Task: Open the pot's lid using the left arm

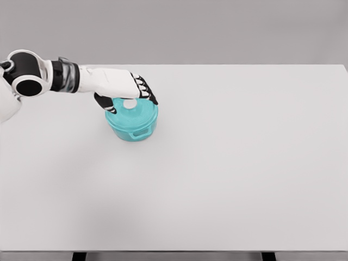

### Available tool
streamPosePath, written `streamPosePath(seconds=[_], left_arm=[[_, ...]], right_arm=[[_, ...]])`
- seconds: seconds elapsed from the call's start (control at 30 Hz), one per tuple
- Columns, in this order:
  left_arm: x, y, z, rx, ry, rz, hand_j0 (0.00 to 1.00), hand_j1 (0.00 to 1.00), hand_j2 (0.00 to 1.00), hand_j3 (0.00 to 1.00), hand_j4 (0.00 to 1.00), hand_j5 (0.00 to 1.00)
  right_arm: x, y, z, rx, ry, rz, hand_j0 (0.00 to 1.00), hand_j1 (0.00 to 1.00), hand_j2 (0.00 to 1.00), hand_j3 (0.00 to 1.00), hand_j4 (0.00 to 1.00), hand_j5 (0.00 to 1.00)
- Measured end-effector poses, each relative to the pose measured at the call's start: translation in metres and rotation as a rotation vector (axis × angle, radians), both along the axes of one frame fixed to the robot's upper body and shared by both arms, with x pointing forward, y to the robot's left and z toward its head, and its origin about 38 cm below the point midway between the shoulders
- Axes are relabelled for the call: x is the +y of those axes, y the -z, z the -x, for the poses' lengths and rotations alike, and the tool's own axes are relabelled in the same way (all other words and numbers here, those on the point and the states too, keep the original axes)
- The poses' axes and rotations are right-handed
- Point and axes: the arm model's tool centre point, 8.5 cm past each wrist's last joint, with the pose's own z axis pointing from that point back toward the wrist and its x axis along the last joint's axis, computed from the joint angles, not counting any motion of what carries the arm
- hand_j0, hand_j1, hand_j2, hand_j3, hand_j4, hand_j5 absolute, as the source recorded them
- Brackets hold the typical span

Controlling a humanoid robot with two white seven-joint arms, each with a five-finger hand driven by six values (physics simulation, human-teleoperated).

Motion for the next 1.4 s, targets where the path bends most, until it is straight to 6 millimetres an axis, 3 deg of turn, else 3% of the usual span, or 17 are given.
streamPosePath(seconds=[0.7,0.8,1.1,1.23,1.4], left_arm=[[0.0,0.011,0.0,0.002,-0.001,-0.041,0.83,0.83,0.83,0.83,0.83,0.83],[0.001,0.012,0.0,-0.002,-0.002,-0.049,0.73,0.73,0.73,0.73,0.73,0.73],[0.002,0.012,-0.001,-0.016,-0.004,-0.069,0.63,0.63,0.63,0.63,0.63,0.63],[0.002,0.012,-0.001,-0.018,-0.004,-0.071,0.51,0.51,0.51,0.51,0.51,0.51],[0.004,0.01,-0.002,-0.022,-0.007,-0.073,0.47,0.47,0.47,0.47,0.47,0.47]], right_arm=[[0.0,0.0,0.0,0.0,0.0,0.0,1.0,1.0,1.0,1.0,1.0,1.0],[0.0,0.0,0.0,0.0,0.0,0.0,1.0,1.0,1.0,1.0,1.0,1.0],[0.0,0.0,0.0,0.0,0.0,0.0,1.0,1.0,1.0,1.0,1.0,1.0],[0.0,0.0,0.0,0.0,0.0,0.0,1.0,1.0,1.0,1.0,1.0,1.0],[0.0,0.0,0.0,0.0,0.0,0.0,1.0,1.0,1.0,1.0,1.0,1.0]])
